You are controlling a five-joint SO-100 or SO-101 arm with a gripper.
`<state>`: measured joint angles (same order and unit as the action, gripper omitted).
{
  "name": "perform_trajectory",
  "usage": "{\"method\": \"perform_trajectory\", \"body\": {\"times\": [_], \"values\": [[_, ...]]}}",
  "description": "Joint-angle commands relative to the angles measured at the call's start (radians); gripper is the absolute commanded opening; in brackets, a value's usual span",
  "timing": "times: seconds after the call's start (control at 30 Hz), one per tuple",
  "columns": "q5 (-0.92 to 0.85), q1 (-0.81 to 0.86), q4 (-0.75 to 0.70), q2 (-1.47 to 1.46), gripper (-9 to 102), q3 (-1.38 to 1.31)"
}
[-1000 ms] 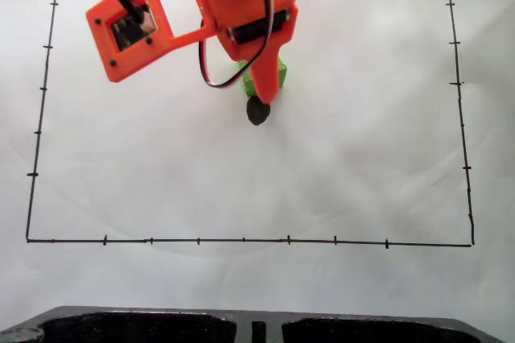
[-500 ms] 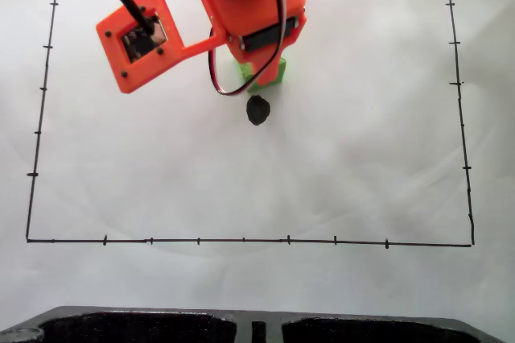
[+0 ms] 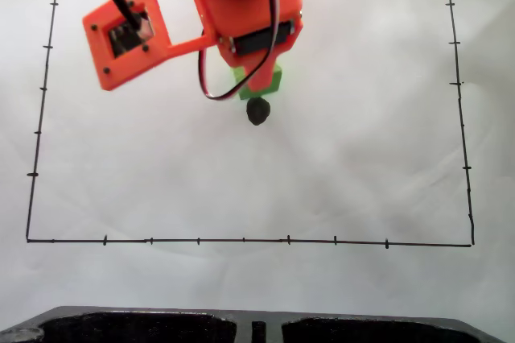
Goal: Grasp the colored block, Place it on the black dot, and then return the arm to the default position.
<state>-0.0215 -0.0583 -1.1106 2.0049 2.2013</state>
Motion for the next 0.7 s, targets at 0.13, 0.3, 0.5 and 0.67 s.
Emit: {"method": "perform_trajectory", "body": {"times": [0.13, 0.3, 0.5, 0.67], "values": [[0.104, 0.009, 0.012, -0.032, 12, -0.091], [0.152, -0.003, 0.029, -0.089, 12, -0.091], [0.163, -0.003, 0.08, -0.16, 13, -0.091], [0.163, -0.015, 0.11, -0.19, 13, -0.091]]}}
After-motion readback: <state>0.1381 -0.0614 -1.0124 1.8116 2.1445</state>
